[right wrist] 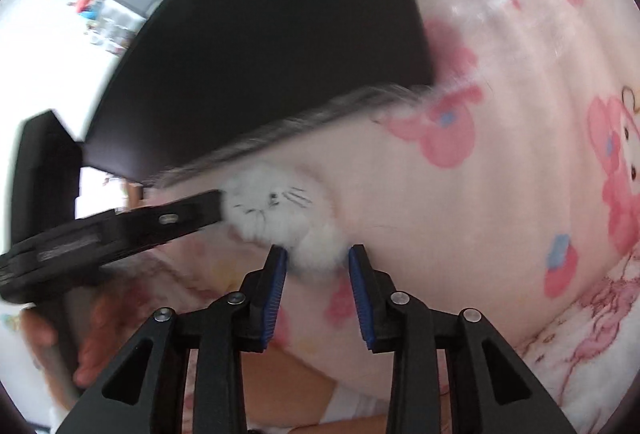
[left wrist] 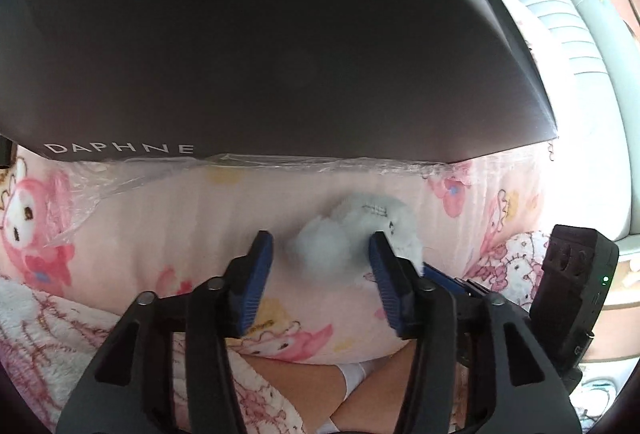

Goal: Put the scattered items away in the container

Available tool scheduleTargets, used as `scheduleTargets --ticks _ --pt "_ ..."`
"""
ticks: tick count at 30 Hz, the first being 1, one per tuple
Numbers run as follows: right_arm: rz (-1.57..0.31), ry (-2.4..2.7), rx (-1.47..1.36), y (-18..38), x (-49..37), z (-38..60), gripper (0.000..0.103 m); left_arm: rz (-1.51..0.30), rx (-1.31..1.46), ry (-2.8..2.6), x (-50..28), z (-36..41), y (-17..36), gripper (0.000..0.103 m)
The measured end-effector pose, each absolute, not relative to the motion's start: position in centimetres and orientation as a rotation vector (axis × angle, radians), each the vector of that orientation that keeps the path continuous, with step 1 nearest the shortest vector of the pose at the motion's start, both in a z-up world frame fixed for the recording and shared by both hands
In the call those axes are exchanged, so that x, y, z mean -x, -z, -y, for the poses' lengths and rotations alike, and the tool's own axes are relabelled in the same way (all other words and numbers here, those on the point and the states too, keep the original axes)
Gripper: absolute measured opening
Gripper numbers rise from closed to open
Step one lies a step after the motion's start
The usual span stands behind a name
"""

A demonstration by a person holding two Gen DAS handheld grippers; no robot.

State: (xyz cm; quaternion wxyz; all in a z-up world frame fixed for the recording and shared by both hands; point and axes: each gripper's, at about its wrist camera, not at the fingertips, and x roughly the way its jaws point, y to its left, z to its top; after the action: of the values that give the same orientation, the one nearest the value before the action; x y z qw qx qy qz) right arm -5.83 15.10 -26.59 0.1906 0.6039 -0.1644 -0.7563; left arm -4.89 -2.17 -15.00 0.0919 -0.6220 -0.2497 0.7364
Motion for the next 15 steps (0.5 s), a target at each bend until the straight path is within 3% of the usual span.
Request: scheduleTargets --ticks 3,5,9,15 --pt "0.467 2.165 -1.651 26.7 6.4 -14.5 0.031 0.744 1.862 -2.212 5.2 2.3 15.1 0.056" --pt "0.513 2.140 -1.649 26.8 6.7 -14.4 0.030 0.734 1.813 -2.187 5.0 2.0 14.4 0.034" --pt "0.545 2.127 -1.575 25.4 5.9 -14.5 0.021 0.748 1.762 -2.179 3.9 2.3 12.8 0.030" --pt "0.534 2.200 -1.427 19.9 3.4 -16.5 0.020 0.844 1.596 -2.188 0.0 3.2 7.2 0.030"
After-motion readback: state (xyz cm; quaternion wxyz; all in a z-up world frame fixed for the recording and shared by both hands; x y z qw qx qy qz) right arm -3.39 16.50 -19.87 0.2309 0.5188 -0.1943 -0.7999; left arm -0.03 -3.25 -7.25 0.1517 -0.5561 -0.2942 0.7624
